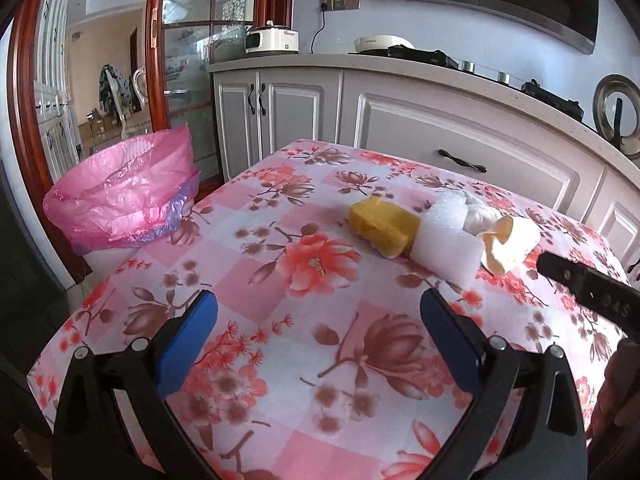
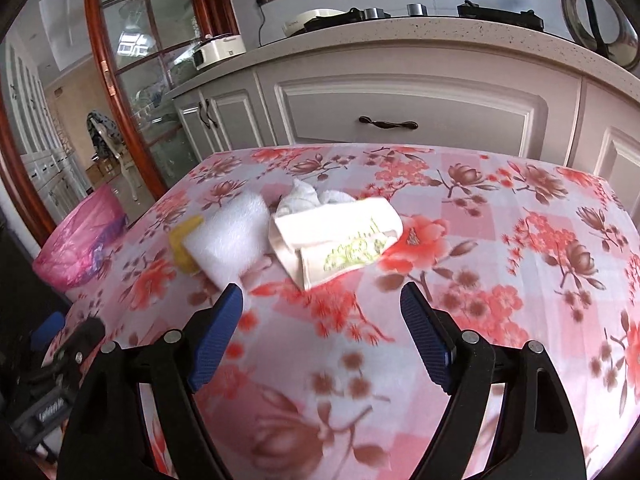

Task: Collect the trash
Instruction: 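Grasp the white foam block with the left tool while the right tool grasps the paper wrapper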

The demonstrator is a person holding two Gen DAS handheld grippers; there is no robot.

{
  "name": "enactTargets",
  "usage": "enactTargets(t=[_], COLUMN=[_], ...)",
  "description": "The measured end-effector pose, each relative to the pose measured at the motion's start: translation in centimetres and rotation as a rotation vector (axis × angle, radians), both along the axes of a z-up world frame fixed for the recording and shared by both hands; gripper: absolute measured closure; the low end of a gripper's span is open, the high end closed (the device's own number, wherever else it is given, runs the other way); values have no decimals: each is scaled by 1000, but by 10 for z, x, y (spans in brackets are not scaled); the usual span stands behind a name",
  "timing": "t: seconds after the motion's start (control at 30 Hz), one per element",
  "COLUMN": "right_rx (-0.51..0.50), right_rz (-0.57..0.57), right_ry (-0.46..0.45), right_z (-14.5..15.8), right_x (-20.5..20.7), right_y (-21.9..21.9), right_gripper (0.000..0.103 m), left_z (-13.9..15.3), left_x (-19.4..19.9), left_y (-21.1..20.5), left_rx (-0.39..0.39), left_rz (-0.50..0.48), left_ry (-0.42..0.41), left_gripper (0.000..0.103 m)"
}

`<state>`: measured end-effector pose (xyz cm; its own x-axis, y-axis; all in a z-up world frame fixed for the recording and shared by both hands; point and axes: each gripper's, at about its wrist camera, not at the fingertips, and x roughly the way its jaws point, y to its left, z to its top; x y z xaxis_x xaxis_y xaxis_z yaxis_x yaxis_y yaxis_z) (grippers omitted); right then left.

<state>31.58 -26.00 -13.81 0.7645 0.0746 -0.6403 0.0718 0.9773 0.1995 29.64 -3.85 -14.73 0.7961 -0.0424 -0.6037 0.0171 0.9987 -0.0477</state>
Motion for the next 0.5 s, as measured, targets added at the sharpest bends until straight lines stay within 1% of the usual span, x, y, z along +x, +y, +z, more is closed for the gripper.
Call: enactTargets(t=[0.1, 0.27, 0.33, 0.5], right_rx=[7, 63, 60, 45], right_rz=[-45, -159, -195, -220], right_ry=[1, 19, 20, 43], right_z=[3, 3, 4, 0], right_x=[13, 40, 50, 76], right_y=[-1, -13, -14, -9], right_gripper=[22, 21, 21, 21], left_z=[1, 5, 6, 5], left_x=[2, 5, 8, 18], left_y=[5, 11, 15, 23], left_rx=[3, 7, 7, 6], left_rz=[6, 0, 1, 5], left_ry=[0, -1, -3, -3], left_gripper=[5, 5, 5, 5])
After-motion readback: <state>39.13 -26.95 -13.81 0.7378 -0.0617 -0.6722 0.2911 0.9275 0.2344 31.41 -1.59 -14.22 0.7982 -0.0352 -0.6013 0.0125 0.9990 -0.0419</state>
